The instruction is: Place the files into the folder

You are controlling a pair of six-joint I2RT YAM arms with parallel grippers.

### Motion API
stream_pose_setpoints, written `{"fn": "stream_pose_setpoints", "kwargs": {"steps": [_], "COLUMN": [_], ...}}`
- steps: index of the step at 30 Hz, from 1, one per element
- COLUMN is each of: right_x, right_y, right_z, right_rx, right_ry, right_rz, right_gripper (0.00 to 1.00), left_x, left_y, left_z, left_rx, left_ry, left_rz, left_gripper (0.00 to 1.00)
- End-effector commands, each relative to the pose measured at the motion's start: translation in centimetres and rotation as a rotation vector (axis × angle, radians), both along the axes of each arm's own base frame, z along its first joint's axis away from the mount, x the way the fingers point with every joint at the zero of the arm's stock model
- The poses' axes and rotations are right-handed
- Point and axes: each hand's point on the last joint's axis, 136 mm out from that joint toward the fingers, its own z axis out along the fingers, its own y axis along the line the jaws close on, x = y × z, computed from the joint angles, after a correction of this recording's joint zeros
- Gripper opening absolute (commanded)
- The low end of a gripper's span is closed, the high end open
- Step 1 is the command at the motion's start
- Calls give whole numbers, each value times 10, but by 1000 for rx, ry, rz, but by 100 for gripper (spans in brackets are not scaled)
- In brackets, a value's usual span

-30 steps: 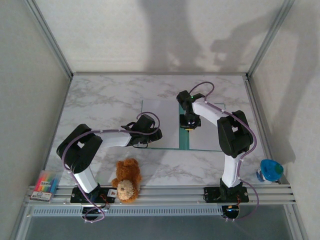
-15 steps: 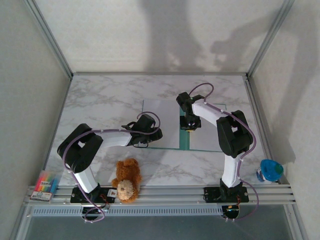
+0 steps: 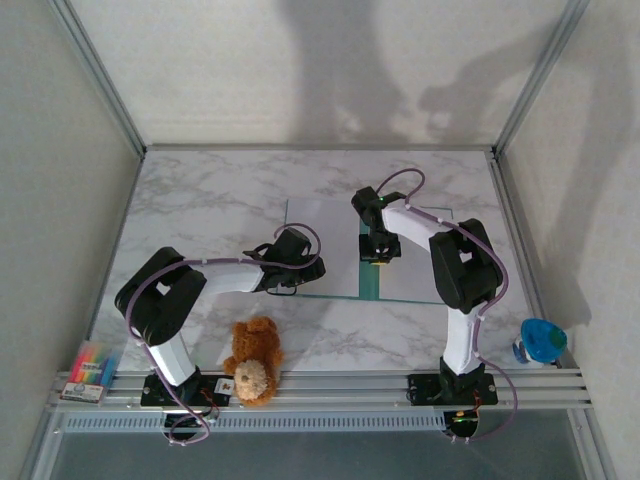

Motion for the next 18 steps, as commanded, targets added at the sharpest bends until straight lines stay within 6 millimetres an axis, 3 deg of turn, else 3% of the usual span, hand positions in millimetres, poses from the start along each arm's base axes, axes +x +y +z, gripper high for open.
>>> {"fn": "stream_pose_setpoints", "kwargs": {"steps": [1, 18], "right_x": [-21, -24], "right_y": [-24, -24], "right_z": [-28, -40], "right_rx": [-109, -104], "right_ry": [97, 110], "right_rz": [-13, -22], "right_gripper": [5, 5], "left_x": [-36, -38], "left_y": [30, 31], "left_z": [-49, -49], "left_rx": [142, 141], "left_ry": [160, 160], "left_rz": [-2, 1], "left_gripper": [55, 55]}}
